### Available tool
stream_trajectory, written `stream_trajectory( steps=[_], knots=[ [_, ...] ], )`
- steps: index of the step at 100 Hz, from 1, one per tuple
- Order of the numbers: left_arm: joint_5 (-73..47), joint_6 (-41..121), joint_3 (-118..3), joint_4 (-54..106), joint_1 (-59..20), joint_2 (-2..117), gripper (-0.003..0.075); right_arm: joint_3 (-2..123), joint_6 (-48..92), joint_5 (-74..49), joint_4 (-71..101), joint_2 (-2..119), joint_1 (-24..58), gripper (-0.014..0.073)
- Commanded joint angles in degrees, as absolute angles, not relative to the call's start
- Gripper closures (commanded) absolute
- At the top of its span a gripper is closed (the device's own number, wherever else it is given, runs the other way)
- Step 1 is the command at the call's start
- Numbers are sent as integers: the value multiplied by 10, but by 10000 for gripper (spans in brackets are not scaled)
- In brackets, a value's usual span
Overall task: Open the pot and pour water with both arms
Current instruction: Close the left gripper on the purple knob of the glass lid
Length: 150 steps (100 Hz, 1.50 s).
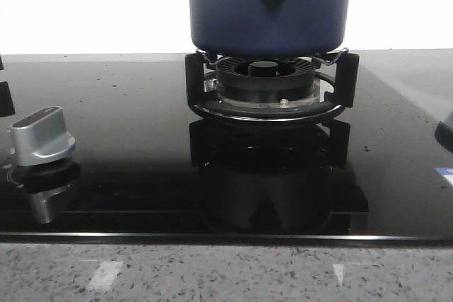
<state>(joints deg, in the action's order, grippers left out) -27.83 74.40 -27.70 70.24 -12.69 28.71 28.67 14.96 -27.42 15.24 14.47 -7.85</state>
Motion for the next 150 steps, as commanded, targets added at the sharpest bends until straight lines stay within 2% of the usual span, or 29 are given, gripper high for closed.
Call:
stream_trajectory(
  steps=[1,14,36,86,111,116,131,150],
  knots=[
    [-264,821,-297,792,-142,310,340,307,158,-223,151,156,-77,236],
    [-285,874,-301,841,-148,332,339,307,158,-223,152,156,-77,236],
    [-292,930,-358,837,-173,377,340,307,158,-223,152,156,-77,236],
    [-286,943,-506,843,-239,560,342,307,158,-214,152,156,-77,237],
    [-288,946,-524,866,-244,609,340,306,158,-214,152,156,-77,237],
    [-297,971,-524,874,-244,618,322,306,158,-214,152,156,-77,237],
    [-310,1050,-524,951,-249,646,179,306,158,-214,152,156,-77,237],
    [-336,1112,-528,1073,-249,687,174,306,158,-215,152,156,-77,237]
  ],
)
